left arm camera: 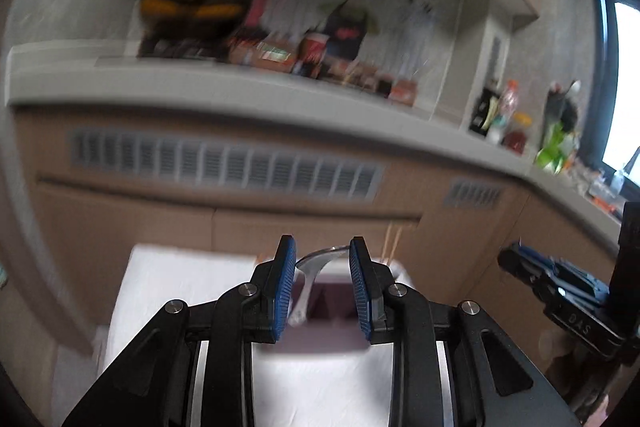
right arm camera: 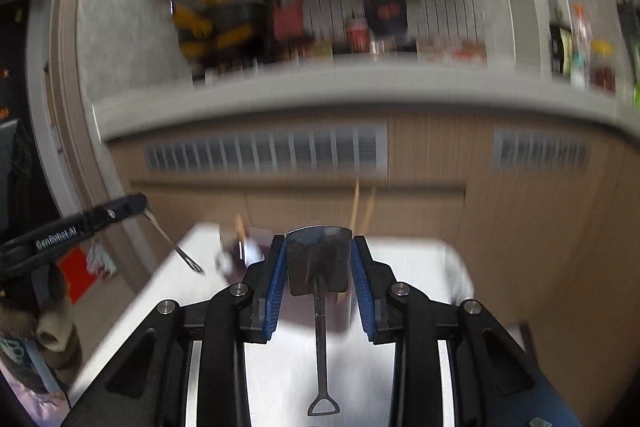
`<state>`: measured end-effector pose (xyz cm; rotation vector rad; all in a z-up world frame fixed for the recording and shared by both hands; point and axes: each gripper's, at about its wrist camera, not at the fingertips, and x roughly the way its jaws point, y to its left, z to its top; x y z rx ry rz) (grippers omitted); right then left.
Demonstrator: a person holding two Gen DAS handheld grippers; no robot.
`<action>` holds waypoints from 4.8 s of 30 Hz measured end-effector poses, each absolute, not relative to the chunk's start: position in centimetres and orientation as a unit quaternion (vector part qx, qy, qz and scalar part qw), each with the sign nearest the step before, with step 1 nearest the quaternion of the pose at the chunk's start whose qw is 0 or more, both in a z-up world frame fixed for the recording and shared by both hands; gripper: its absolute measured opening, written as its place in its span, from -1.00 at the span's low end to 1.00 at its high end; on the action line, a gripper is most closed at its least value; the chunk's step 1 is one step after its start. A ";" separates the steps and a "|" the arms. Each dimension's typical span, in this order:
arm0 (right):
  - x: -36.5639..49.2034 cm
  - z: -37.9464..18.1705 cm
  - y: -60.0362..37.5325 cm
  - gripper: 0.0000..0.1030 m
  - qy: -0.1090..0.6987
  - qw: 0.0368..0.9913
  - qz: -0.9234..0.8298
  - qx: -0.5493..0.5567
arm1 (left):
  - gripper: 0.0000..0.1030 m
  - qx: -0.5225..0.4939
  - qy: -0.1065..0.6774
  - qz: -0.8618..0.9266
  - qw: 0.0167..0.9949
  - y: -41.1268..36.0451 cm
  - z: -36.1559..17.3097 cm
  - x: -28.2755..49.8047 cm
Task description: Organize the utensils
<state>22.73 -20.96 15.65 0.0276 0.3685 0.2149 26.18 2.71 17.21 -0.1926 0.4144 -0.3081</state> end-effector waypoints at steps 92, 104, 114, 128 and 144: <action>22.0 15.2 -21.7 -0.43 0.166 0.983 0.071 0.002 | -0.80 -0.012 0.198 -0.107 0.974 0.2 13.0 23.0; 26.9 14.5 -19.8 -0.43 0.193 0.979 0.072 -0.016 | -0.60 -0.084 0.401 -0.066 0.910 5.4 4.6 33.0; 27.7 11.9 -21.5 -0.43 0.219 0.974 0.058 -0.011 | -0.28 -0.059 0.522 -0.034 0.850 3.5 -5.8 38.2; 27.7 8.6 -22.2 -0.43 0.259 0.964 0.056 -0.003 | -0.41 0.035 0.480 -0.062 0.874 1.8 -7.0 39.1; 26.1 8.0 -20.9 -0.43 0.265 0.962 0.069 -0.003 | -0.42 0.014 0.358 -0.087 0.930 2.6 -0.9 27.3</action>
